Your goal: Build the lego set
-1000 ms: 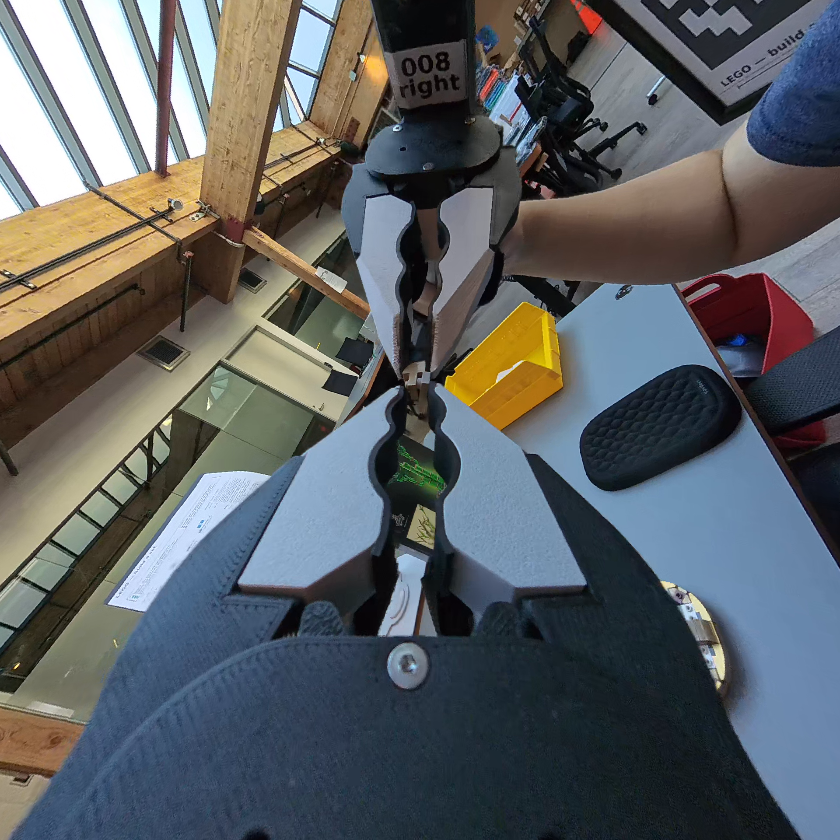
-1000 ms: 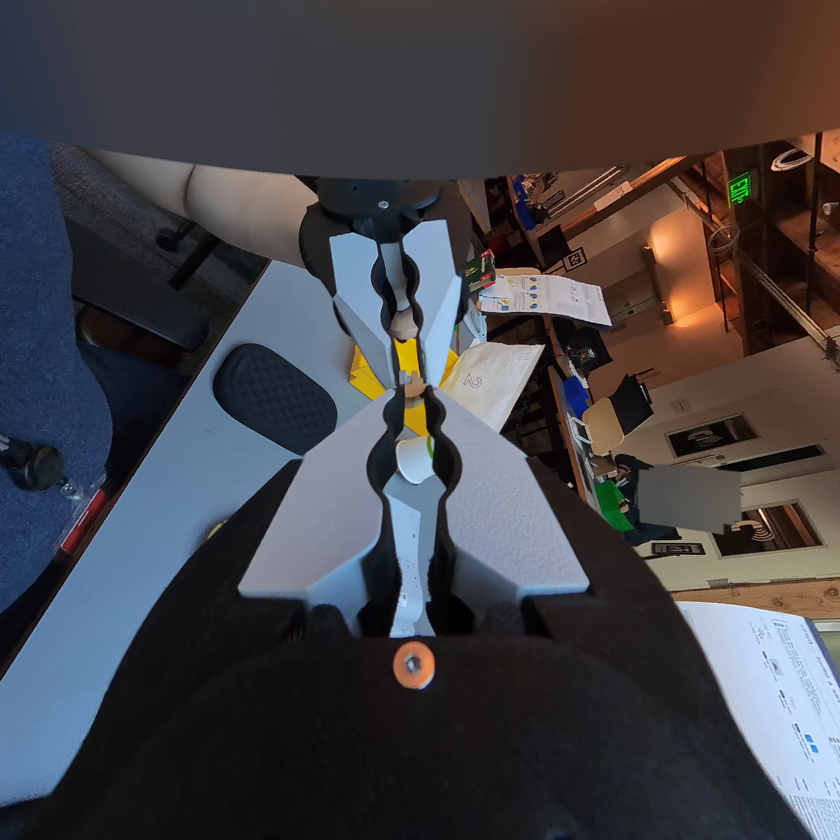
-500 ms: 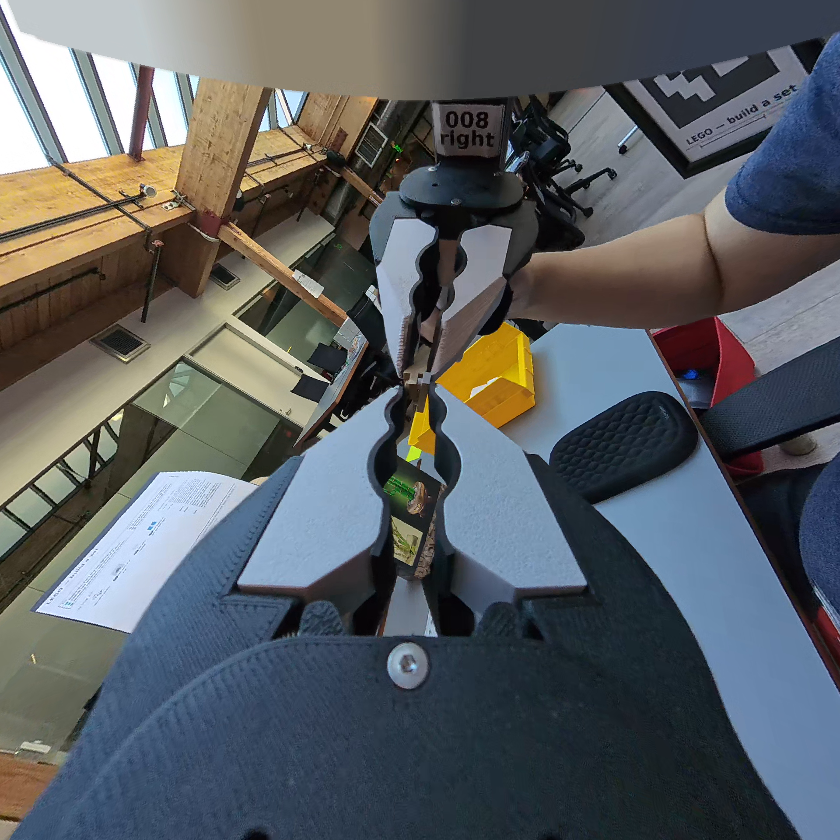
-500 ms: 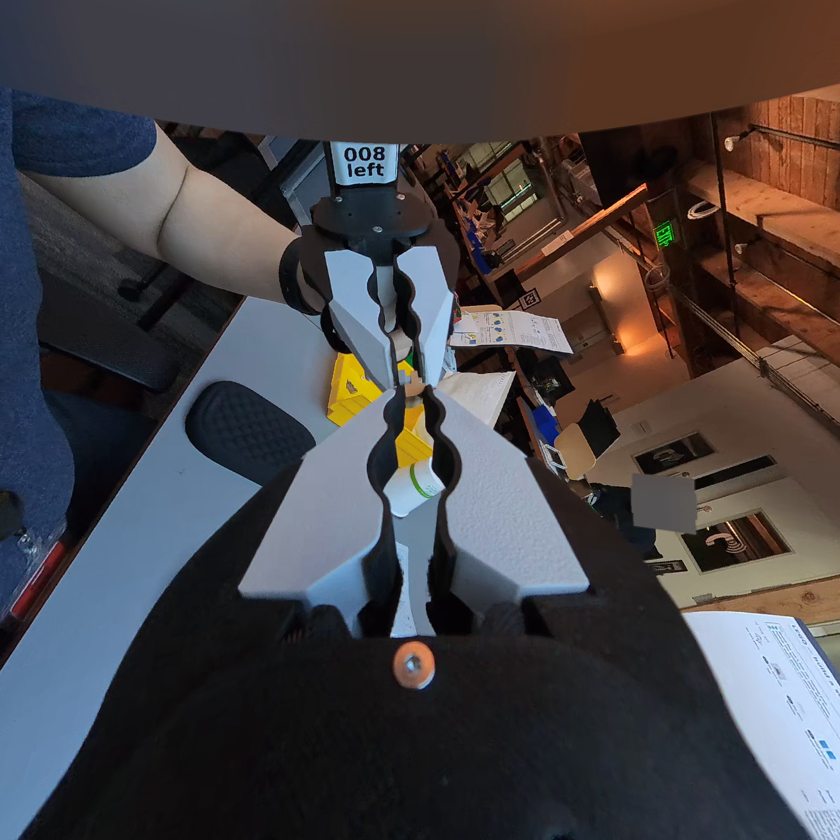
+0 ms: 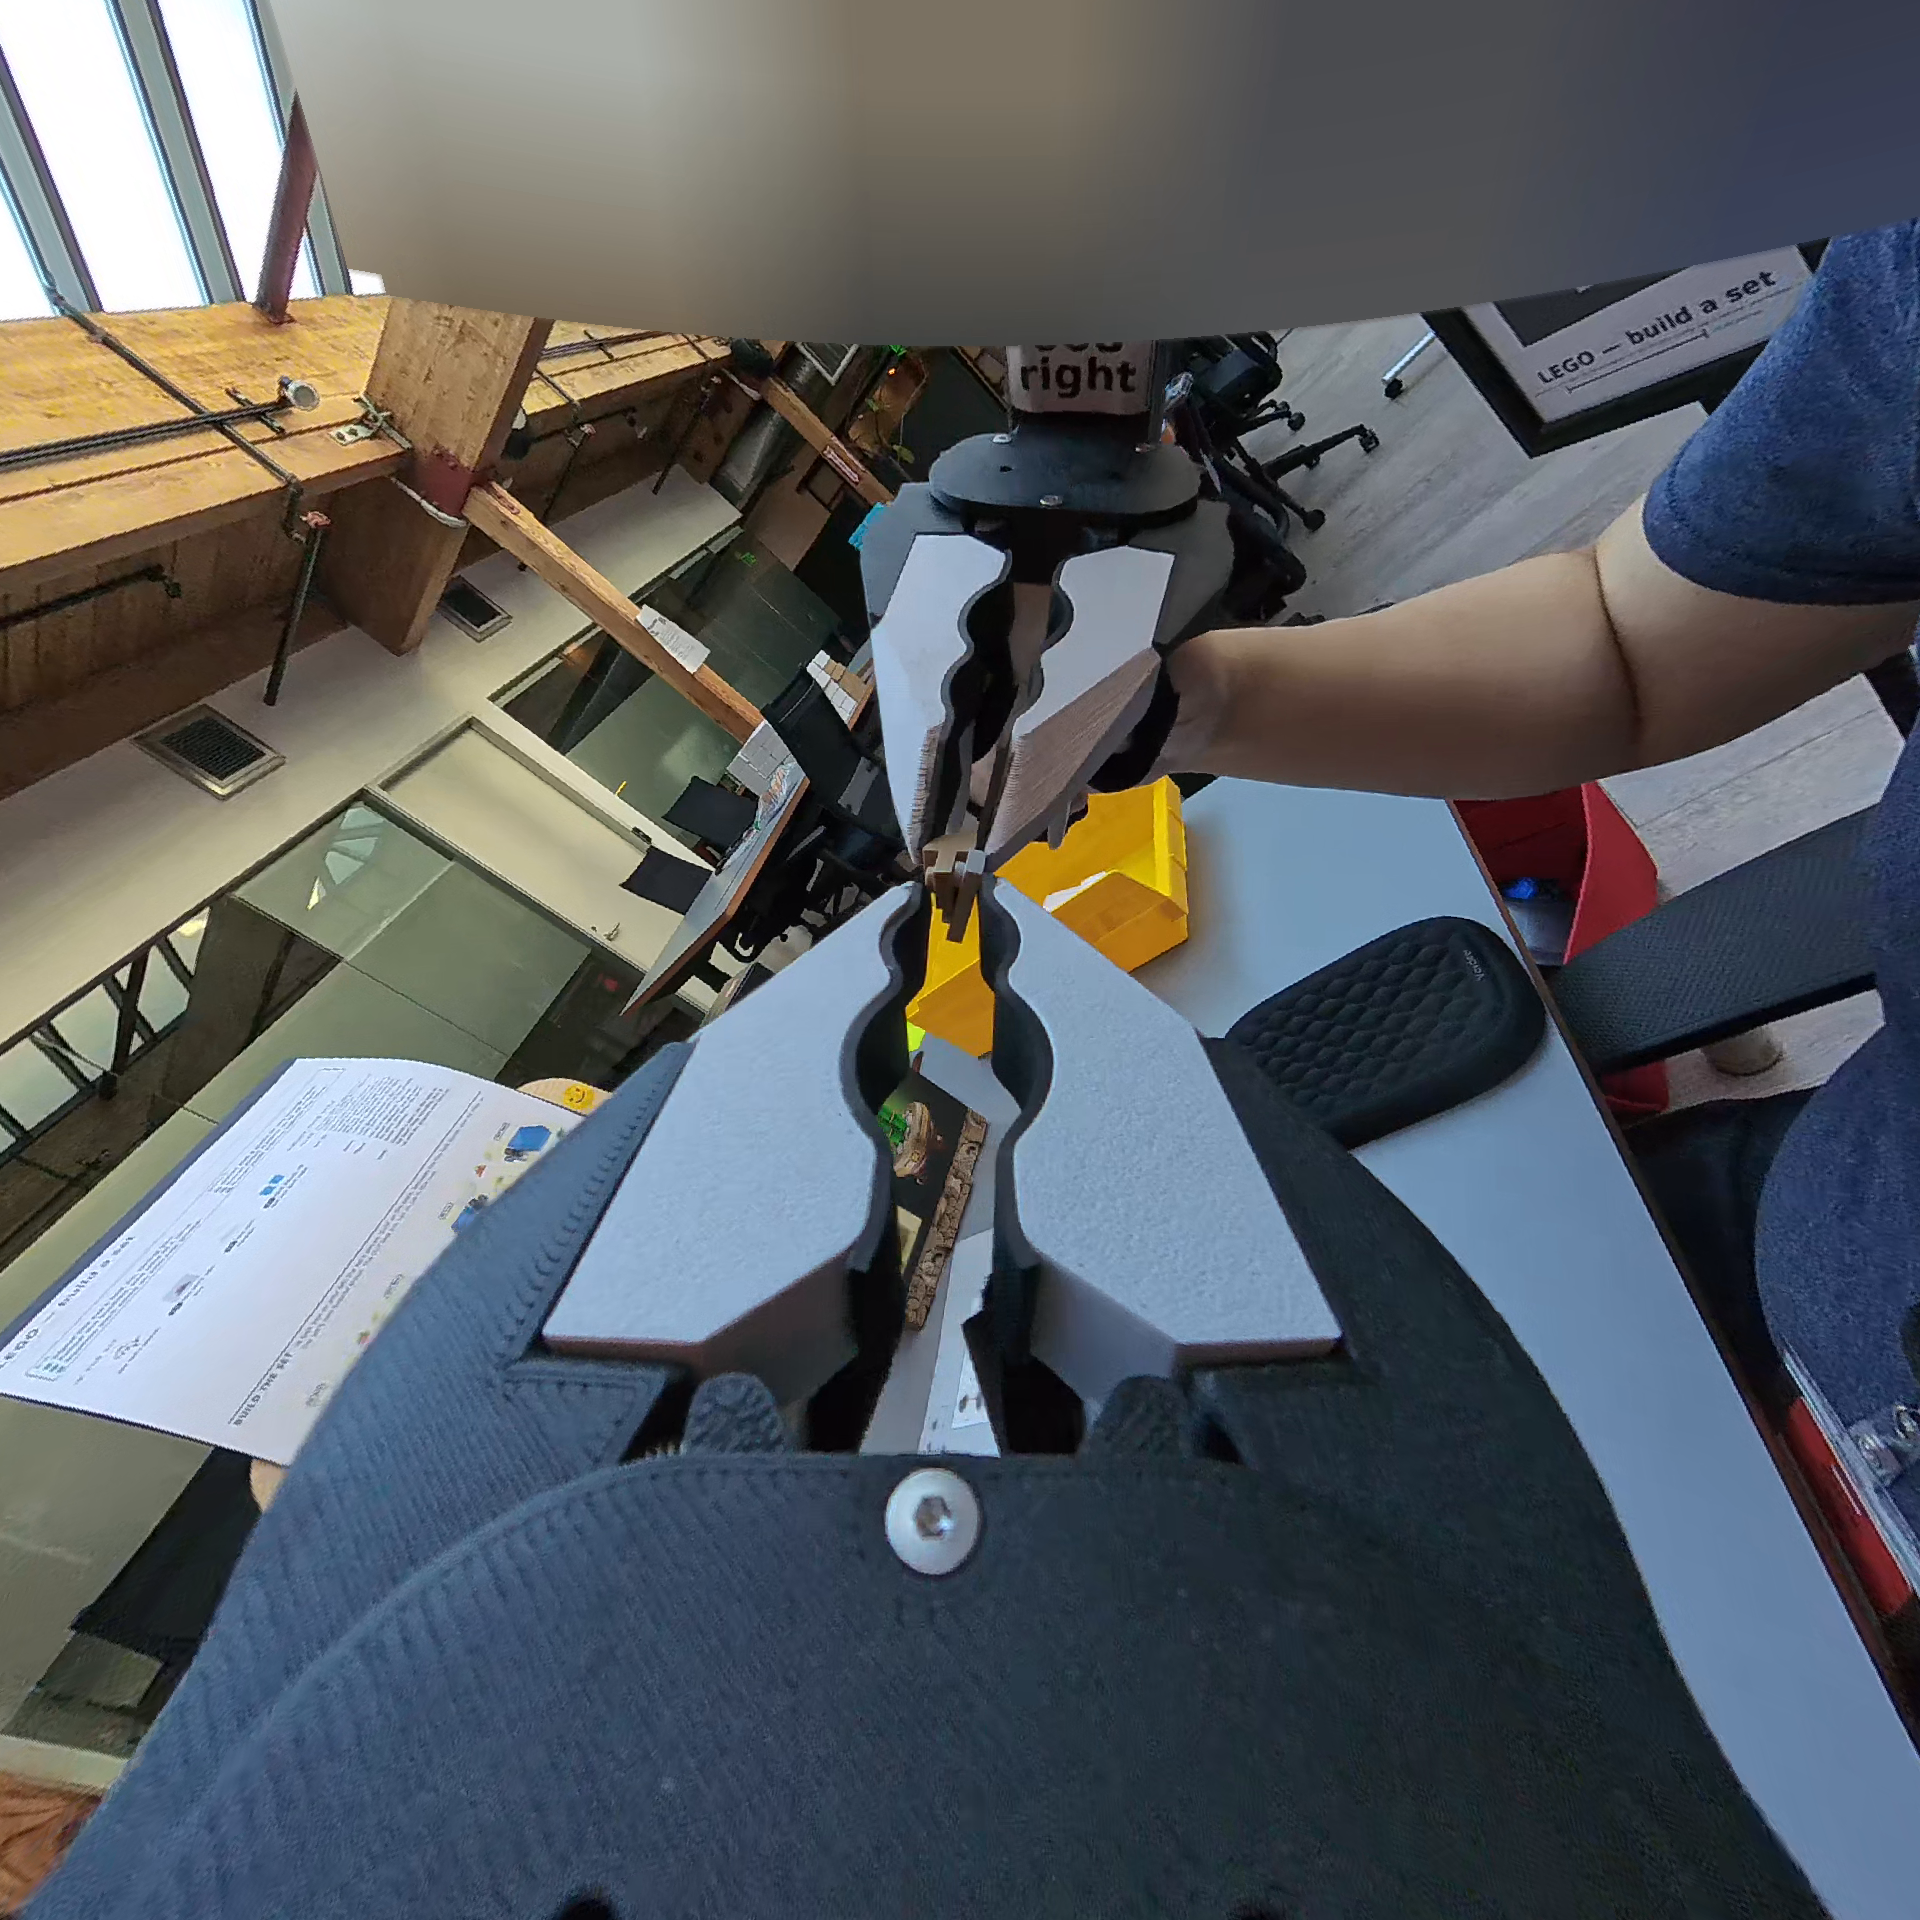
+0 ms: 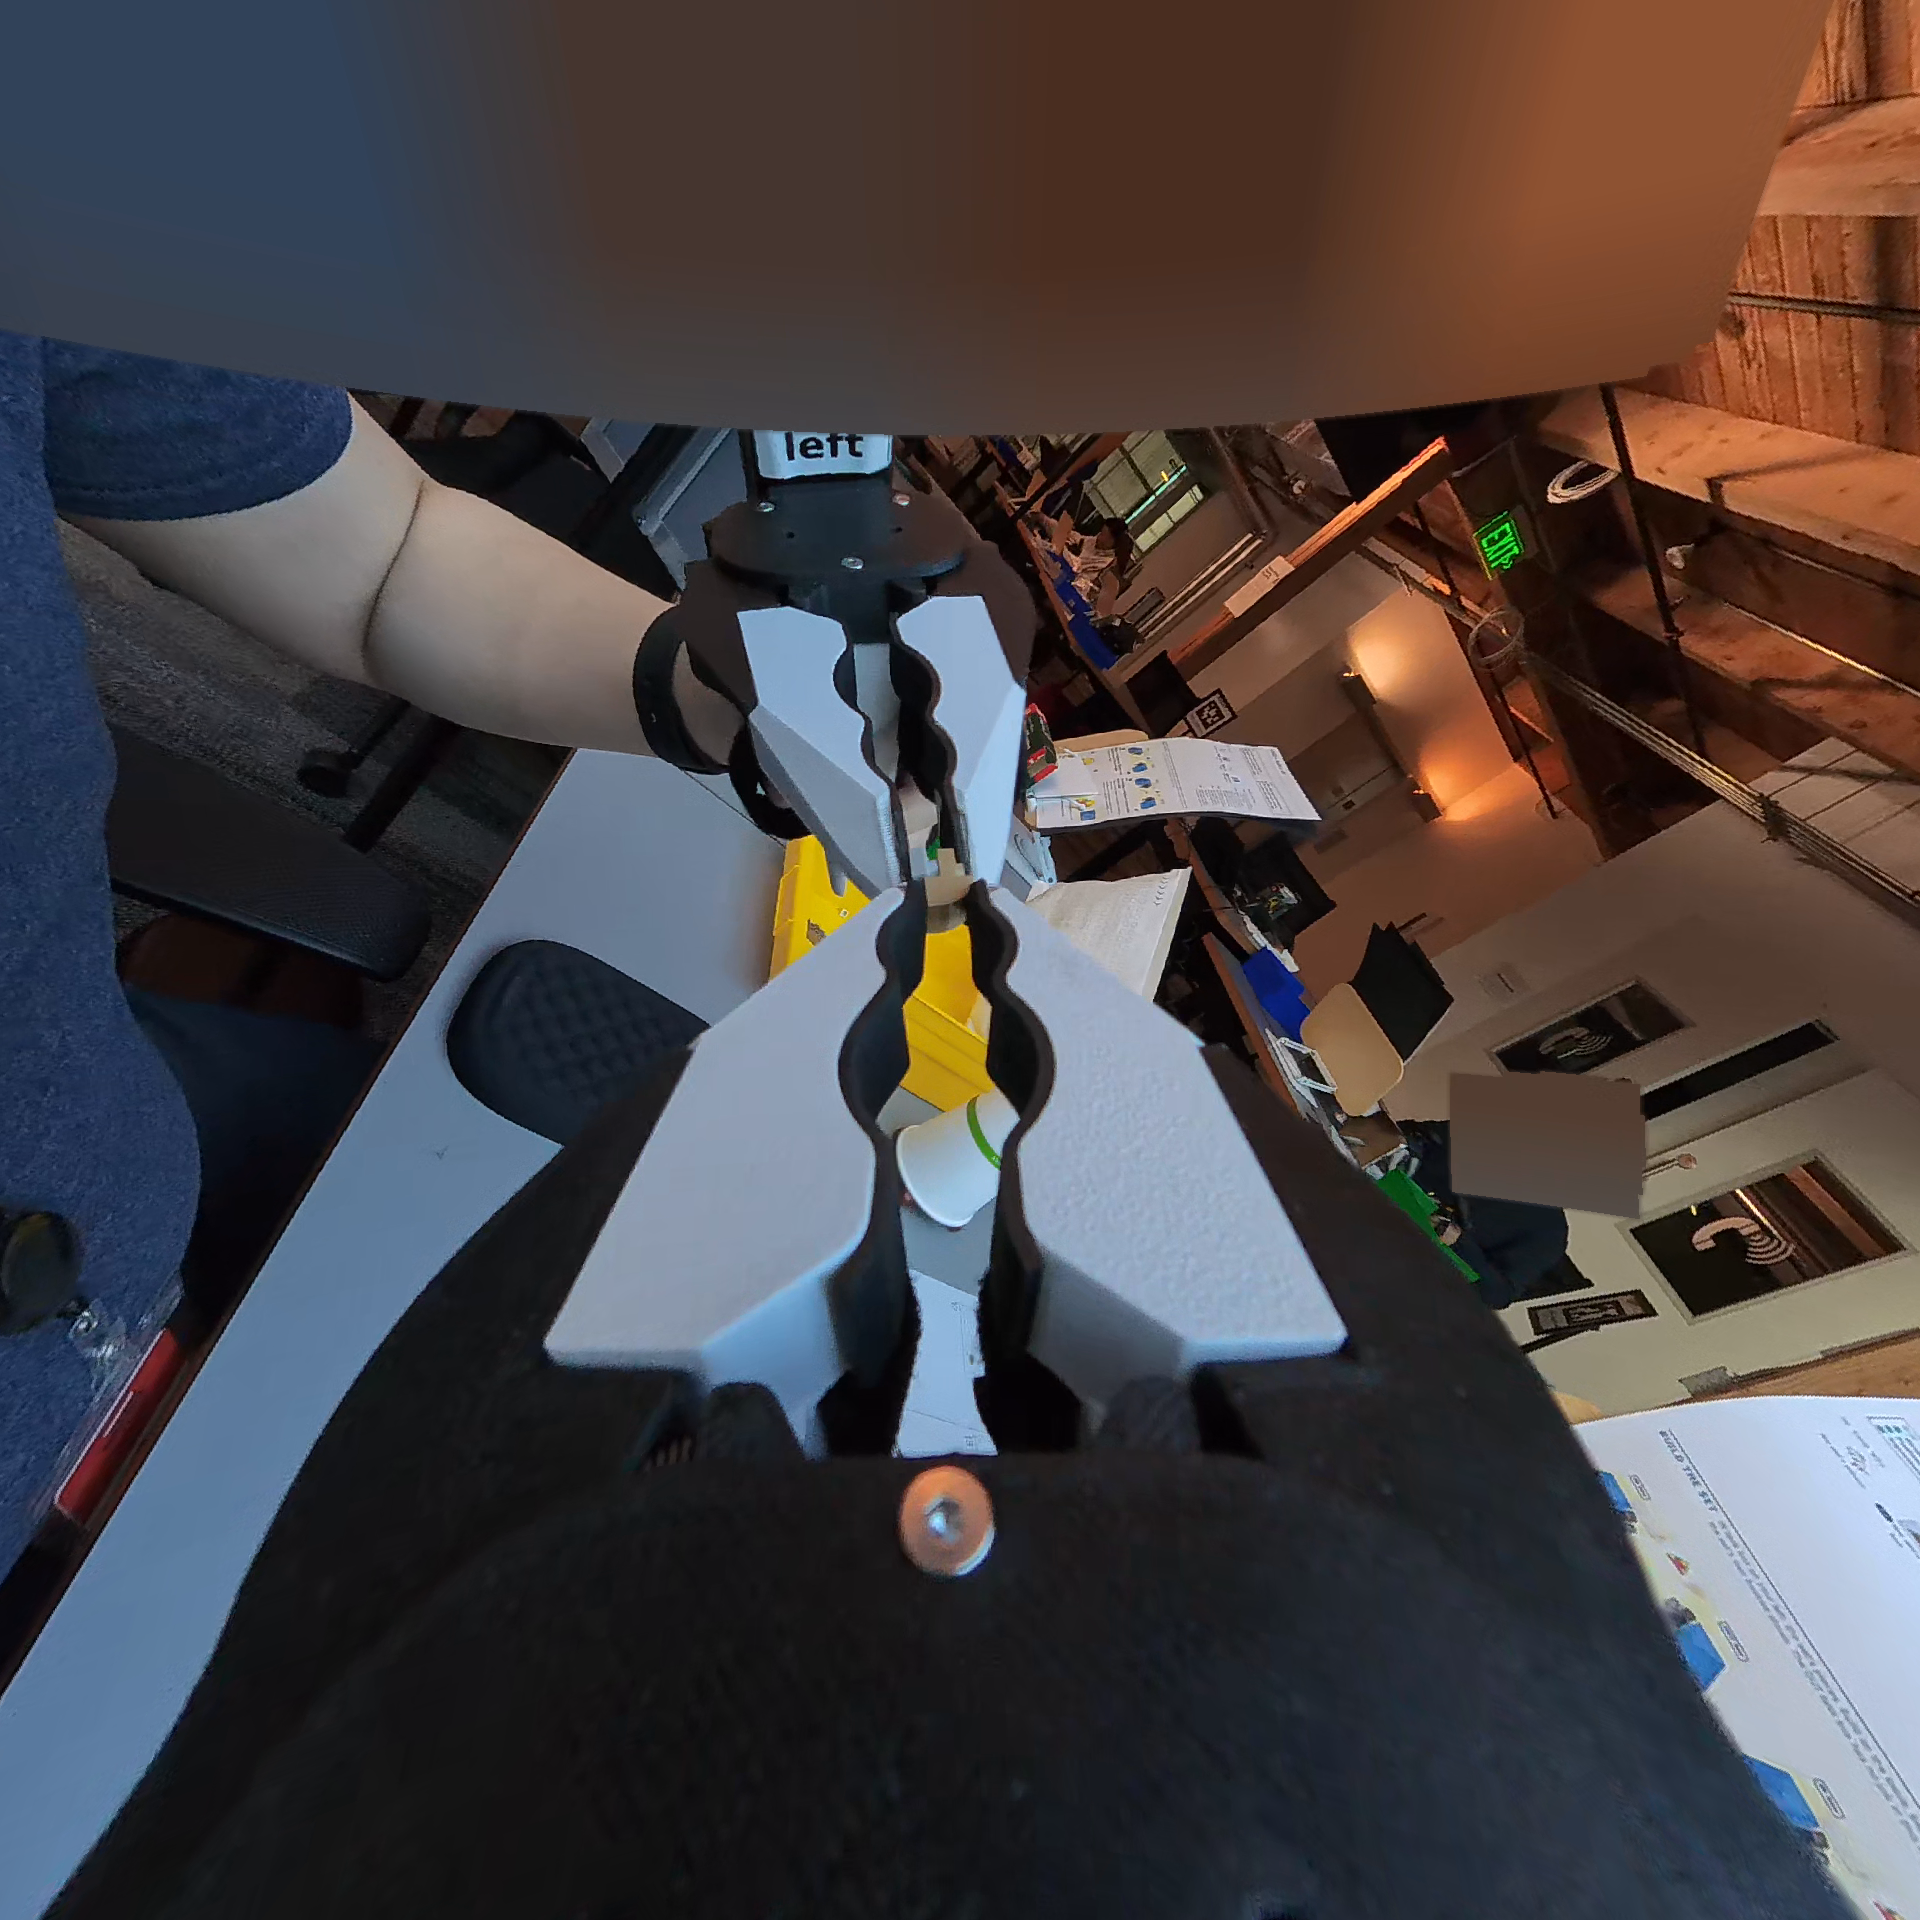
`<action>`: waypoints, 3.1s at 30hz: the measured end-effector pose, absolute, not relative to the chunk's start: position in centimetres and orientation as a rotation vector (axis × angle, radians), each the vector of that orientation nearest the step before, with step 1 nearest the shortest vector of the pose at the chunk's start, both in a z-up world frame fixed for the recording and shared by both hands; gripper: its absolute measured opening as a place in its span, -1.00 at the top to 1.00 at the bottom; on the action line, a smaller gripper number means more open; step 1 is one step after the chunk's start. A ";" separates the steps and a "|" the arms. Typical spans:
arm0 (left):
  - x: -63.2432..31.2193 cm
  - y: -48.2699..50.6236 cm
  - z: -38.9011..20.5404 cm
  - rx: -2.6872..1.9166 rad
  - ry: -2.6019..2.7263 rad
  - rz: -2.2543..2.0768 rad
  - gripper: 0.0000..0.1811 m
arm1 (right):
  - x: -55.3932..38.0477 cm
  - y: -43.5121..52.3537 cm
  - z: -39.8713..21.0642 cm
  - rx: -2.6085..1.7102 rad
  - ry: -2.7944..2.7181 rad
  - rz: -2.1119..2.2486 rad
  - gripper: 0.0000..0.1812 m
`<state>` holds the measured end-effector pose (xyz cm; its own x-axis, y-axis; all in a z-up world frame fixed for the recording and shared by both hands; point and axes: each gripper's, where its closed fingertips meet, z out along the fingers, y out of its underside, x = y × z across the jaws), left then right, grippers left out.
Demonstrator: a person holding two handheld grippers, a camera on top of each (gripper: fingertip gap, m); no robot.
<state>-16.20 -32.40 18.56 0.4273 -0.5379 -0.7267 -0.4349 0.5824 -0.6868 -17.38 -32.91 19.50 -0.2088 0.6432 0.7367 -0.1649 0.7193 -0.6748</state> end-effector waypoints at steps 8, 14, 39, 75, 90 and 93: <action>-16.3 -32.5 18.5 -1.019 1.170 -0.112 0.94 | -17.4 -33.0 19.6 -0.363 -1.585 0.743 0.92; -16.5 -32.5 18.5 -1.023 1.160 -0.126 0.94 | -17.5 -33.0 19.5 -0.354 -1.576 0.731 0.92; -17.1 -32.7 19.9 -0.995 1.049 -0.174 0.90 | -17.9 -33.2 20.7 -0.369 -1.490 0.797 0.93; -17.3 -32.6 19.5 -1.017 1.029 -0.220 0.92 | -18.3 -33.0 20.3 -0.384 -1.583 0.786 0.93; -17.4 -32.3 19.0 -0.985 1.037 -0.137 0.94 | -18.5 -32.6 19.7 -0.419 -1.611 0.810 0.92; -17.5 -32.1 18.6 -1.009 1.046 -0.158 0.95 | -18.6 -32.4 19.4 -0.424 -1.627 0.800 0.92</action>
